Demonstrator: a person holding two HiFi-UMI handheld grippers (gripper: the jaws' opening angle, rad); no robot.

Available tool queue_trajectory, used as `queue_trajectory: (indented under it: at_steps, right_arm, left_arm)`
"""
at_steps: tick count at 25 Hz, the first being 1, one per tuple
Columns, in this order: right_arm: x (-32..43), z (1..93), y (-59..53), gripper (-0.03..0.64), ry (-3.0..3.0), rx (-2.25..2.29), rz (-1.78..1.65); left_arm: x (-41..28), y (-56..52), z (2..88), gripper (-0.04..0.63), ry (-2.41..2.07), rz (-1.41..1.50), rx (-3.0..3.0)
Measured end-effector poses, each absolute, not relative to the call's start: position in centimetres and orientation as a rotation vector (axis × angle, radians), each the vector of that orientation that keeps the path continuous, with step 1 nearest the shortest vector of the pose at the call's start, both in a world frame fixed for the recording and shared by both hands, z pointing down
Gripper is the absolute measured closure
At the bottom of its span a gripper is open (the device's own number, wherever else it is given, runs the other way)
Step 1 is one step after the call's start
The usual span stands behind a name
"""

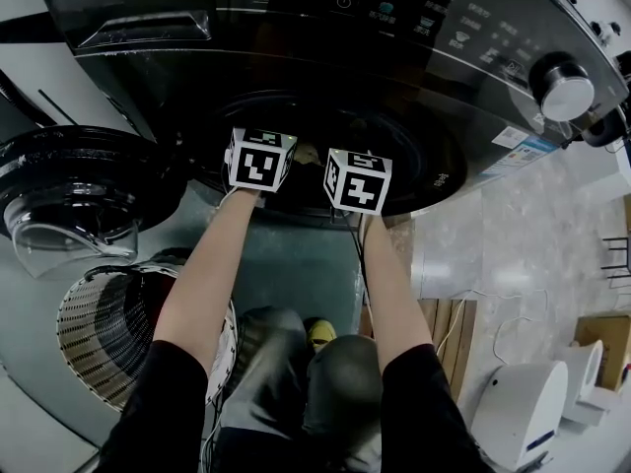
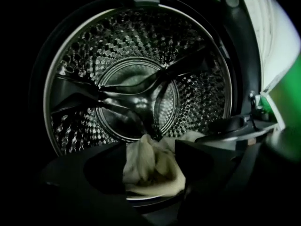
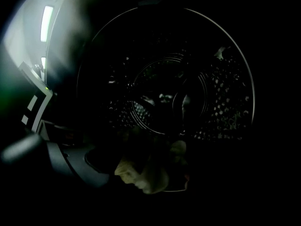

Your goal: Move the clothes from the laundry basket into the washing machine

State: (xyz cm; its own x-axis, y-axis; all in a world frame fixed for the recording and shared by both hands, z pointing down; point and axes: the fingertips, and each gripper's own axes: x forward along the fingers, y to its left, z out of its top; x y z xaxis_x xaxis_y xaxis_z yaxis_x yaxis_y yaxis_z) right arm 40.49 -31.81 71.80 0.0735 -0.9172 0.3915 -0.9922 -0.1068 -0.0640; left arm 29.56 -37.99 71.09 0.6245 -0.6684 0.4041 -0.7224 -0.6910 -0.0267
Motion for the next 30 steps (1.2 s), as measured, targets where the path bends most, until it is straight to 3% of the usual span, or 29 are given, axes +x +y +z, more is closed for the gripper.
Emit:
queue_trajectory:
  at_steps: [4, 8, 10, 12, 15, 17, 30]
  right_arm:
    - [40.1, 71.7, -31.5, 0.205, -1.960, 2.139, 0.522]
    - [40.4, 71.2, -30.1, 0.270, -1.973, 2.172, 0.520]
    - [40.7, 70.5, -29.3, 0.325, -1.966, 2.206, 0.499]
    - [40.7, 70.1, -28.9, 0.421, -1.967, 2.231, 0.492]
    - [40.6, 69.8, -27.9, 0.506, -1.978, 2.246, 0.522]
    - [40.7, 69.5, -27.3, 0.599, -1.957, 2.244, 0.508]
    - [37.5, 64.2, -21.3, 0.614, -1.985, 2.113, 0.571]
  left_arm:
    - [28.9, -37.7, 70.7, 0.272, -1.171, 0.557, 2.709]
    - [29.0, -36.8, 70.7, 0.284, -1.171, 0.528, 2.711]
    - [29.0, -36.3, 70.1, 0.327, -1.173, 0.488, 2.711]
    - [28.4, -36.1, 69.5, 0.399, -1.202, 0.448, 2.707]
    - [27.3, -35.7, 69.3, 0.576, -1.270, 0.417, 2.699]
    - [26.8, -35.2, 69.4, 0.583, -1.289, 0.422, 2.672]
    - [23.5, -28.5, 64.6, 0.584, -1.234, 0.455, 2.571]
